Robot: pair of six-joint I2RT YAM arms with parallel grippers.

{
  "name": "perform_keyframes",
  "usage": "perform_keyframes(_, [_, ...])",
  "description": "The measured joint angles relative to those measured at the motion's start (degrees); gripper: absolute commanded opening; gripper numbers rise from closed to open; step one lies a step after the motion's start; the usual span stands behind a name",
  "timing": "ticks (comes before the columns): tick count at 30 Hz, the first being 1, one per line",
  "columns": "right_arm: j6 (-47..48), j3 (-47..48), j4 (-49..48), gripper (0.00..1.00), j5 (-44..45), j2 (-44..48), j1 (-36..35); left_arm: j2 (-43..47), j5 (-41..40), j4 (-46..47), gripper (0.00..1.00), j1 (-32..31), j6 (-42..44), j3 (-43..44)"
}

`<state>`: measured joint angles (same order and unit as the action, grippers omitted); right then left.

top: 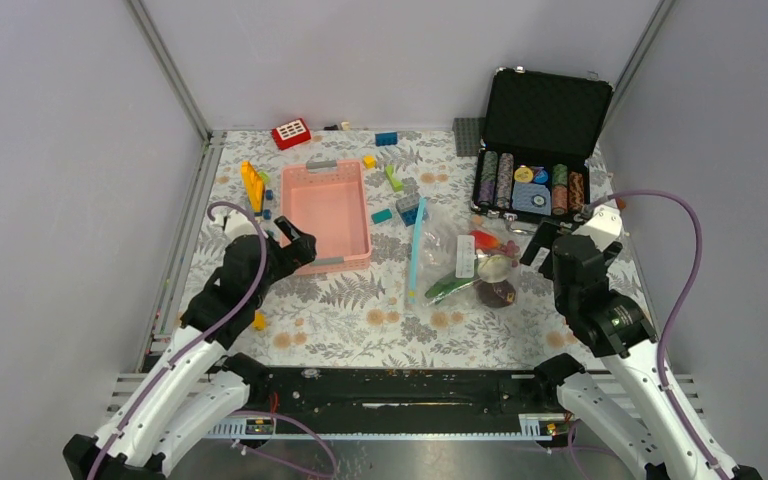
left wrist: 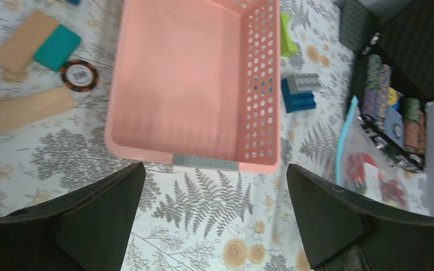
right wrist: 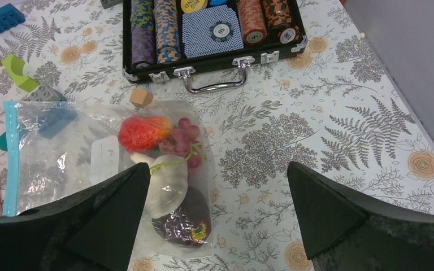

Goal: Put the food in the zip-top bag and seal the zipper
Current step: Reset both arms

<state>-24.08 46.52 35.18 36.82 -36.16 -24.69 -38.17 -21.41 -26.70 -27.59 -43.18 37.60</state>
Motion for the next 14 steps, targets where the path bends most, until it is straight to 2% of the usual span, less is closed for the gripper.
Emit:
perform_keyframes(5, [0.74,-0.02,-0.98,1.00,-1.18,-0.02,0.00,-1.70,7.87,3.34,0.99,3.89,0.28,-0.02])
perform_keyframes(14, [1.99,-1.90,-3.02,1.00,-3.23,1.84,0.00,-1.70,11.23,4.57,0.99,4.87,1.18,-0.13])
